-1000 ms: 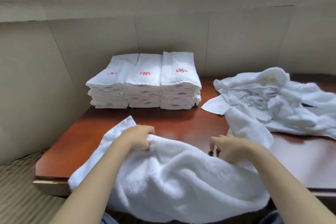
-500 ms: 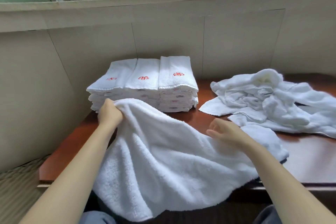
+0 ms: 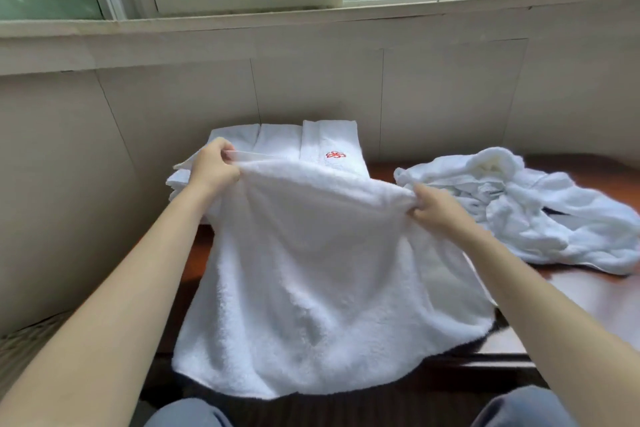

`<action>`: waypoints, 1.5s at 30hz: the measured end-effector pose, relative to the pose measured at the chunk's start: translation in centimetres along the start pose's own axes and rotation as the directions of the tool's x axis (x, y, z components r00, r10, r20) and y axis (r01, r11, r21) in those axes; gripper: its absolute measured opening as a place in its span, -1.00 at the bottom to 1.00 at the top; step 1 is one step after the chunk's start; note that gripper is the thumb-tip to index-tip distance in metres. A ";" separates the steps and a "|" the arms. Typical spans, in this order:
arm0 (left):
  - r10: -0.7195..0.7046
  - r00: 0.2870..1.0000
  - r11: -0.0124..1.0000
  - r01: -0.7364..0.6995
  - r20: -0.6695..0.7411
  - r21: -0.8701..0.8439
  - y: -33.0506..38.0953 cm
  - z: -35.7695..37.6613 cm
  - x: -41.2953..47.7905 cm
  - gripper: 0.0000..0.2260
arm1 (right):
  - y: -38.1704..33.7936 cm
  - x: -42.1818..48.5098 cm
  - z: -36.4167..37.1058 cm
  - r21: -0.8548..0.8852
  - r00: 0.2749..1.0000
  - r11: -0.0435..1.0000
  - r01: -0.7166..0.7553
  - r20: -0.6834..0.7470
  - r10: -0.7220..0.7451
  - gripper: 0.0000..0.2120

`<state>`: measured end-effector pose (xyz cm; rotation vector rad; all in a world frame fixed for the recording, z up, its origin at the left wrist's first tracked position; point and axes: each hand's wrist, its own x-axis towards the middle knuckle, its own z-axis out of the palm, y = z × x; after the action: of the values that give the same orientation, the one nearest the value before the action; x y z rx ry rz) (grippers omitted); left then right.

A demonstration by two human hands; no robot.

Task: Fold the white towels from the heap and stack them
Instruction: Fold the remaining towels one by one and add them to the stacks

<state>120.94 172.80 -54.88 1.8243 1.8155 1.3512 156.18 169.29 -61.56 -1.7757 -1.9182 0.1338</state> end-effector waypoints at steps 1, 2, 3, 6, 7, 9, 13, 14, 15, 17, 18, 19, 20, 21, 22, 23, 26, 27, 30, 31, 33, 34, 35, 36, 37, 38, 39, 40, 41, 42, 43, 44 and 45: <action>0.011 0.999 1.000 -0.011 0.042 -0.012 0.1 -0.4 0.4 -0.71 | 0.2 0.8 -1.3 -0.090 0.999 0.996 0.001 0.039 0.003 -0.84; 0.035 0.997 0.999 -0.036 0.072 0.005 0.2 -0.8 0.7 -0.70 | 0.5 1.6 -2.5 -0.176 0.997 0.984 0.003 0.077 0.011 -0.93; 0.077 0.994 0.995 -0.081 0.073 0.058 0.3 -1.0 0.9 -0.71 | 0.3 2.1 -3.9 -0.262 0.994 0.965 -0.011 0.104 0.040 -0.91; 0.250 0.968 0.942 -0.237 -0.028 0.238 1.4 -1.9 1.9 -0.67 | -0.7 4.4 -7.8 -0.428 0.997 0.901 -0.073 -0.017 0.073 -0.88; 0.299 0.953 0.924 -0.275 -0.053 0.266 2.2 -2.2 2.4 -0.62 | -1.4 5.1 -9.2 -0.420 0.991 0.901 -0.107 -0.116 0.064 -0.88; 0.377 0.919 0.892 -0.326 -0.118 0.312 4.4 -3.3 4.0 -0.52 | -3.0 7.0 -12.4 -0.354 0.935 0.925 -0.139 -0.354 0.005 -0.87; 0.460 0.828 0.869 -0.346 -0.320 0.354 9.2 -6.8 7.2 -0.50 | -5.8 10.1 -19.3 0.004 0.758 1.000 -0.021 -0.652 0.019 -0.78; 0.475 0.799 0.868 -0.354 -0.369 0.349 10.0 -7.7 7.5 -0.55 | -6.2 10.5 -20.4 0.109 0.728 0.993 0.043 -0.685 0.044 -0.77; 0.489 0.766 0.865 -0.364 -0.418 0.345 10.4 -8.3 7.4 -0.62 | -6.4 10.6 -21.1 0.177 0.706 0.979 0.104 -0.707 0.053 -0.77; 0.496 0.725 0.864 -0.359 -0.478 0.353 10.4 -8.7 6.5 -0.77 | -6.7 9.8 -21.3 0.258 0.702 0.947 0.192 -0.710 0.051 -0.81; 0.471 0.738 0.875 -0.319 -0.484 0.365 9.9 -8.7 5.8 -0.81 | -6.4 9.2 -20.9 0.324 0.732 0.915 0.242 -0.680 0.047 -0.86; 0.428 0.779 0.885 -0.260 -0.459 0.386 9.4 -8.6 5.0 -0.84 | -6.0 8.3 -20.2 0.426 0.795 0.858 0.288 -0.606 0.034 -0.91; 0.363 0.850 0.888 -0.191 -0.382 0.418 8.6 -8.5 4.1 -0.86 | -5.5 7.2 -19.4 0.521 0.862 0.796 0.308 -0.507 -0.002 -0.88; 0.276 0.935 0.858 -0.136 -0.222 0.496 7.7 -8.3 3.2 -0.87 | -4.5 6.0 -18.6 0.585 0.924 0.756 0.293 -0.377 -0.066 -0.84; 0.164 0.986 0.765 -0.130 0.004 0.630 6.6 -7.9 2.1 -0.86 | -3.3 4.7 -17.6 0.610 0.968 0.754 0.242 -0.211 -0.139 -0.86; 0.014 0.972 0.647 -0.188 0.234 0.739 5.4 -7.4 0.9 -0.82 | -2.2 3.5 -16.5 0.597 0.981 0.787 0.159 -0.006 -0.194 -0.88; -0.576 0.595 0.542 -0.235 0.560 0.807 1.5 -4.5 -4.6 -0.63 | 1.1 -0.3 -11.0 0.235 0.813 0.967 -0.096 0.580 -0.060 -0.96; -0.694 0.422 0.547 -0.216 0.583 0.809 0.2 -3.4 -6.3 -0.60 | 2.0 -1.6 -8.8 0.127 0.681 0.978 -0.165 0.732 0.020 -0.96; -0.778 0.203 0.555 -0.224 0.595 0.801 -2.9 -0.6 -9.9 -0.65 | 3.7 -4.7 -3.2 -0.024 0.269 0.963 -0.267 0.958 0.098 -0.82; -0.746 0.255 0.576 -0.217 0.615 0.788 -3.5 0.2 -10.4 -0.70 | 3.9 -5.4 -2.0 -0.030 0.242 0.957 -0.288 0.965 0.103 -0.78; -0.583 0.494 0.596 -0.280 0.645 0.752 -4.6 2.0 -10.8 -0.79 | 4.3 -5.9 -0.2 0.073 0.438 0.921 -0.383 0.892 0.111 -0.73; -0.473 0.609 0.587 -0.321 0.637 0.743 -4.8 2.9 -11.1 -0.80 | 4.3 -6.0 0.5 0.154 0.599 0.898 -0.413 0.788 0.141 -0.74; -0.375 0.695 0.588 -0.334 0.614 0.736 -5.2 3.9 -11.4 -0.80 | 4.4 -5.9 1.3 0.216 0.743 0.891 -0.400 0.646 0.177 -0.78; -0.288 0.757 0.613 -0.325 0.586 0.720 -5.6 4.9 -11.9 -0.80 | 4.6 -5.9 2.1 0.228 0.846 0.909 -0.348 0.494 0.200 -0.81; -0.206 0.801 0.656 -0.312 0.562 0.687 -5.9 5.9 -12.4 -0.80 | 4.7 -5.8 2.7 0.186 0.912 0.945 -0.270 0.365 0.189 -0.82; -0.140 0.831 0.714 -0.292 0.538 0.637 -6.4 6.7 -12.9 -0.81 | 4.9 -5.8 3.4 0.107 0.946 0.977 -0.182 0.288 0.145 -0.81; -0.101 0.852 0.774 -0.256 0.513 0.579 -7.0 7.3 -13.4 -0.81 | 5.3 -6.0 4.2 0.015 0.956 0.994 -0.107 0.276 0.098 -0.76; -0.096 0.868 0.816 -0.211 0.487 0.538 -7.6 7.8 -13.7 -0.80 | 5.7 -6.2 5.0 -0.075 0.947 0.996 -0.055 0.311 0.075 -0.69; -0.115 0.878 0.833 -0.169 0.464 0.527 -8.2 8.1 -13.9 -0.78 | 6.0 -6.5 5.7 -0.155 0.933 0.987 -0.034 0.349 0.087 -0.63; -0.148 0.886 0.832 -0.128 0.439 0.539 -8.9 8.3 -13.9 -0.76 | 6.4 -6.7 6.2 -0.231 0.923 0.972 -0.048 0.362 0.131 -0.59; -0.190 0.891 0.814 -0.092 0.412 0.574 -9.4 8.4 -13.7 -0.74 | 6.8 -6.8 6.7 -0.292 0.920 0.952 -0.090 0.341 0.192 -0.57; -0.239 0.892 0.787 -0.054 0.385 0.615 -9.6 8.3 -13.3 -0.72 | 7.0 -6.6 6.8 -0.340 0.917 0.929 -0.143 0.307 0.254 -0.56; -0.301 0.884 0.759 -0.005 0.358 0.651 -9.7 8.1 -12.8 -0.69 | 7.1 -6.3 6.5 -0.373 0.909 0.907 -0.196 0.279 0.311 -0.54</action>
<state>122.82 166.94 -71.74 1.9832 2.2329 0.1796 159.77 166.00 -71.95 -2.3687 -2.0164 0.2209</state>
